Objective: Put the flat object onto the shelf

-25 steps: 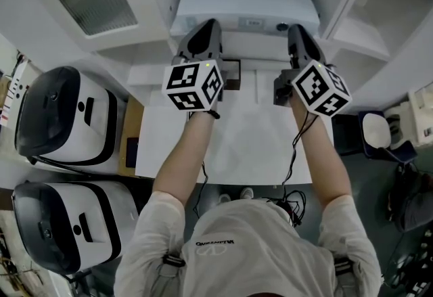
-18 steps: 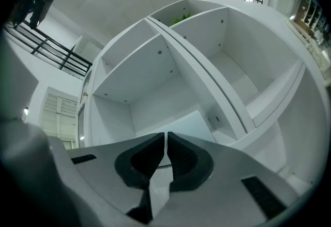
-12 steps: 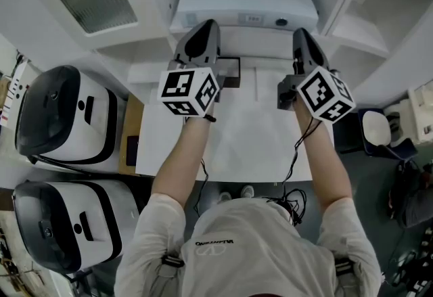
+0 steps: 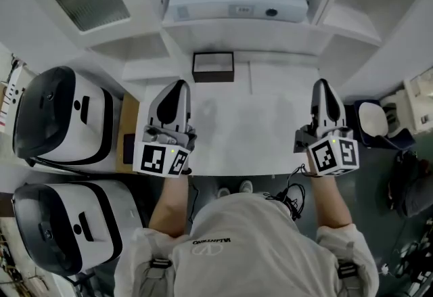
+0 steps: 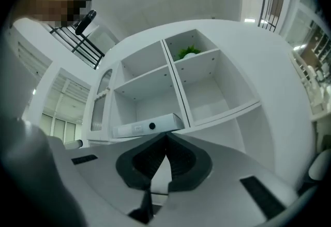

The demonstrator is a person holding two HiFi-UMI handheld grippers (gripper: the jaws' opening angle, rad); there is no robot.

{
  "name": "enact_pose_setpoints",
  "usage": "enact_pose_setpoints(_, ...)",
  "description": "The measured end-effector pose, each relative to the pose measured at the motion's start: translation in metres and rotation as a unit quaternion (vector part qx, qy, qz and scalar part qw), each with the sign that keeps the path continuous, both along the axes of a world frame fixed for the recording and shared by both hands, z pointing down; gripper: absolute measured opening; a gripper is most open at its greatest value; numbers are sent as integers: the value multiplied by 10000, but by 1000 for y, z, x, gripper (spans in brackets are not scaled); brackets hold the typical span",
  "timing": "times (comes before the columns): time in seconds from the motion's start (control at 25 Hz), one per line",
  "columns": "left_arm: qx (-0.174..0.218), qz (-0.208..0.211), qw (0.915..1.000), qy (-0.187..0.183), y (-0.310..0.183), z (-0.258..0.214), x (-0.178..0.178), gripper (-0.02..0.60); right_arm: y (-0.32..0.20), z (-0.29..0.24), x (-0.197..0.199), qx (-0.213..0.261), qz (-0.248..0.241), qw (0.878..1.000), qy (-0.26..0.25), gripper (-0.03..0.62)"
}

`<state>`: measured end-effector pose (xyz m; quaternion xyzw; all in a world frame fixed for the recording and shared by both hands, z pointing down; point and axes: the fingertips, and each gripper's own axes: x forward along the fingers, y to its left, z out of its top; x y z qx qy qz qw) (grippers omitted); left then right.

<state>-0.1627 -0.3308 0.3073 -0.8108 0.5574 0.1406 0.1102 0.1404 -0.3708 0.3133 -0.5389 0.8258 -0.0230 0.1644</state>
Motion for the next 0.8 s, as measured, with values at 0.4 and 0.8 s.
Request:
enact_pose_setpoints(0.4,-539,-753,9956,150,40,69,-47,5,54,60,58,-573,590,9964,-194,11)
enact_pose_setpoints(0.8,-558,-590,9960,384,44,70,-38,5,66,82,78,-625,824,9944,-192,11)
